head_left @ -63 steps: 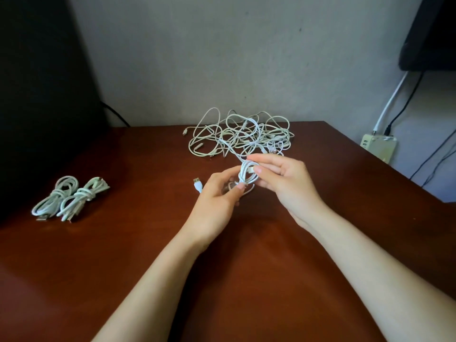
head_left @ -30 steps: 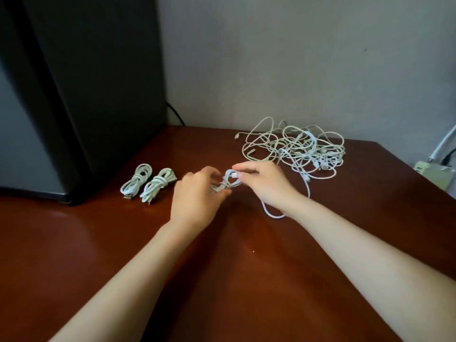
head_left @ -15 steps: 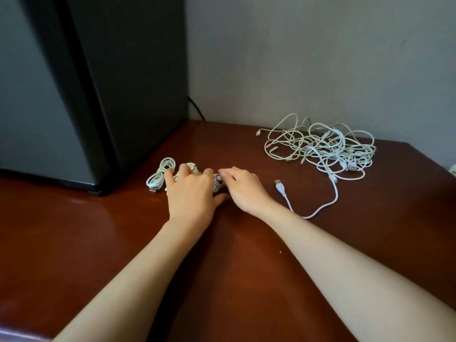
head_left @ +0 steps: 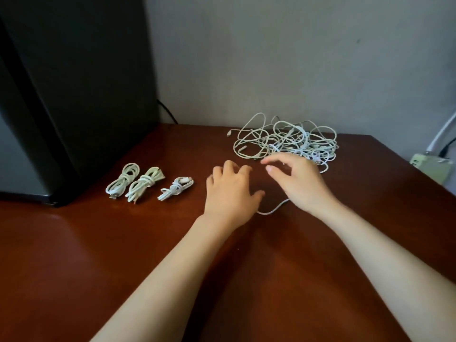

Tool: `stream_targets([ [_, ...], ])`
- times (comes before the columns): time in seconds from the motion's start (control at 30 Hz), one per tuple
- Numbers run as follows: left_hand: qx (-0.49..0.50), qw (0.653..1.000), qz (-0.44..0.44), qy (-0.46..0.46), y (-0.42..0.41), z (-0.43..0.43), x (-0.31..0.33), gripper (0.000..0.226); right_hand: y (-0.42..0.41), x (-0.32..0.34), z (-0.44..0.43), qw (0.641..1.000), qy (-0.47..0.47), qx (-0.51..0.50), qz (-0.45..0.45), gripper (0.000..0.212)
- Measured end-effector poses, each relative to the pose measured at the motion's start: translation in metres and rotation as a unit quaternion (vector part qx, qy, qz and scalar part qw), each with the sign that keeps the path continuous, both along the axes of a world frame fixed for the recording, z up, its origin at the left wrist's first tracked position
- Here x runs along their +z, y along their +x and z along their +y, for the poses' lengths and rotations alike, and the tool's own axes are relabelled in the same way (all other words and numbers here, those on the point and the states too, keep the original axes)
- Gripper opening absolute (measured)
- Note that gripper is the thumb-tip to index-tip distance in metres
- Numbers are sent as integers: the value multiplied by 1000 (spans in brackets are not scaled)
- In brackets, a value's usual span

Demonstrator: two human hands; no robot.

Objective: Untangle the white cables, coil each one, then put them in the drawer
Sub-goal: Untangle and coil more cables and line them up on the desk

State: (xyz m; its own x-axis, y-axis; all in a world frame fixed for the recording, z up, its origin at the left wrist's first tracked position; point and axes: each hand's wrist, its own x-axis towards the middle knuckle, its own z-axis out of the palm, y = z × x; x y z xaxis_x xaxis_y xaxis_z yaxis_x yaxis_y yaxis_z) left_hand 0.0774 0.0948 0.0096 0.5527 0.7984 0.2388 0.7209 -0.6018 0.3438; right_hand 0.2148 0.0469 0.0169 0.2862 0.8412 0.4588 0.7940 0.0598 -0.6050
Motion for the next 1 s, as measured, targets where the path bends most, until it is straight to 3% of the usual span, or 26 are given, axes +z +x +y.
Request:
stream_targets([
  [0.13, 29, 989, 89, -118, 33, -11, -9, 73, 27, -17, -16, 997, -24, -72, 3, 39],
  [0.23, 23, 991, 80, -104, 48, -15, -16, 62, 36, -30, -18, 988, -122, -57, 81, 61],
  [0.3, 6, 996, 42, -78, 51, -16, -22, 55, 38, -37, -15, 983, -132, -42, 117, 58],
  [0.4, -18, 999, -30, -39, 50, -11, -32, 48, 39, -38, -14, 995, -29, -45, 79, 40],
  [0.6, -11, 974, -197, -115, 40, -6, -29, 33, 26, -13, -32, 990, 139, -25, 16, 32],
  [0.67, 15, 941, -279, -189, 40, -5, -24, 53, 19, -3, -39, 981, 194, -8, -27, 30],
  [0.8, 26, 772, -460, -437, 35, 2, -13, 75, 9, 6, -48, 965, 239, 34, -99, 27],
  [0.87, -8, 710, -470, -524, 30, 4, -8, 69, 7, 7, -51, 962, 230, 79, -125, 24],
  [1.0, -69, 660, -443, -603, 25, 0, -3, 37, -5, 3, -56, 955, 166, 202, -141, 22],
])
